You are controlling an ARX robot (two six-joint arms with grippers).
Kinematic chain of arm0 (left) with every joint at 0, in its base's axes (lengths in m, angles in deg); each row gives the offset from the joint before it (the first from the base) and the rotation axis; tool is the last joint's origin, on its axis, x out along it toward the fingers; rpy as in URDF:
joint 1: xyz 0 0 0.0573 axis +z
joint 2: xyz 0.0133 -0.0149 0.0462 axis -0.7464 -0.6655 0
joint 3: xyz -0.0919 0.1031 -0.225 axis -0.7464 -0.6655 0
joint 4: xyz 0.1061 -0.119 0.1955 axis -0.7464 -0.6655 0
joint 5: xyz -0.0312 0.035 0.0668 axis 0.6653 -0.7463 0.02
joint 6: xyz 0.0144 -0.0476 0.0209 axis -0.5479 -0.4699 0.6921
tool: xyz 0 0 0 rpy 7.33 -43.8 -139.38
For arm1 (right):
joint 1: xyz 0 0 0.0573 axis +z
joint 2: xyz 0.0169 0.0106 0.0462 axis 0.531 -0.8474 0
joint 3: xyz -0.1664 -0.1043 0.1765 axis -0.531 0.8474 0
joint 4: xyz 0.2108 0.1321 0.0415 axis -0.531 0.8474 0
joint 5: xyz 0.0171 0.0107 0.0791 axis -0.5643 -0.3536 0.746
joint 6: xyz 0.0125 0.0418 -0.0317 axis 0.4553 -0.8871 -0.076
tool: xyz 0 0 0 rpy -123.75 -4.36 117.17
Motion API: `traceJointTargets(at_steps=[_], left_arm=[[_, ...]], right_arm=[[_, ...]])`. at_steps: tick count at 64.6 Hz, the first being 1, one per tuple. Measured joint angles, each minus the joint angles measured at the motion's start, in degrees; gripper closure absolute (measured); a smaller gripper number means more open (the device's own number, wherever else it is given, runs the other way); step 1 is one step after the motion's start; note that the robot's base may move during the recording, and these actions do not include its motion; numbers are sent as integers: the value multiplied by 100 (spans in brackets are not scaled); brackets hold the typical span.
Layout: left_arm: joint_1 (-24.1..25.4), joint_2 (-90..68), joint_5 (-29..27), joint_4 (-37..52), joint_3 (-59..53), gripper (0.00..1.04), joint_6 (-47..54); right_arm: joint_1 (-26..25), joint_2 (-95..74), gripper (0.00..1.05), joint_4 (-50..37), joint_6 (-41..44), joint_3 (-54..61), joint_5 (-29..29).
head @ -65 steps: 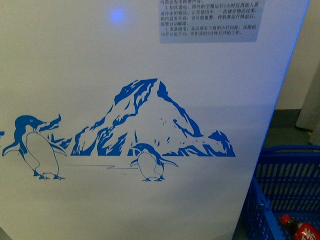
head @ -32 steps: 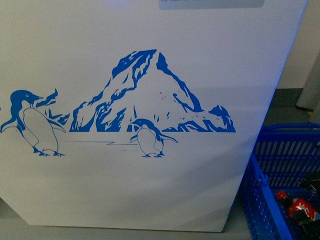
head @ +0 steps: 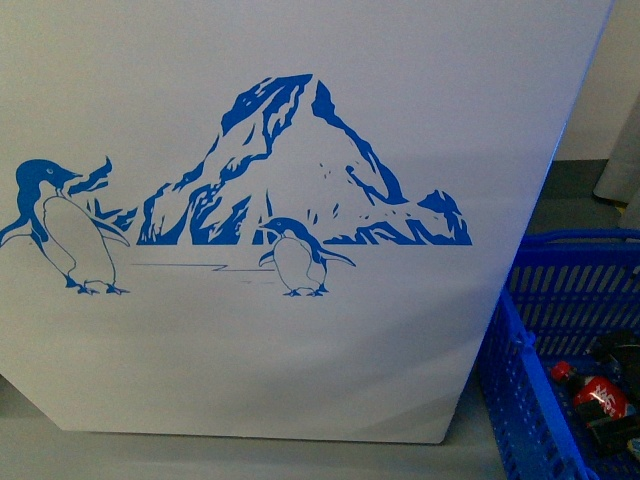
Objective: Put drink in fridge
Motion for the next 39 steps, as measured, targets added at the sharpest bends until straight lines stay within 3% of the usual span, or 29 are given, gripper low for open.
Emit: traceJointTargets(at_steps=[22,39], left_arm=[[0,0,-2,0,0,8,0],[0,0,0,0,0,8,0]], right_arm=[[0,-243,7,249,-74,-238,-46],[11,-238,36,142,-109,-236,-74]])
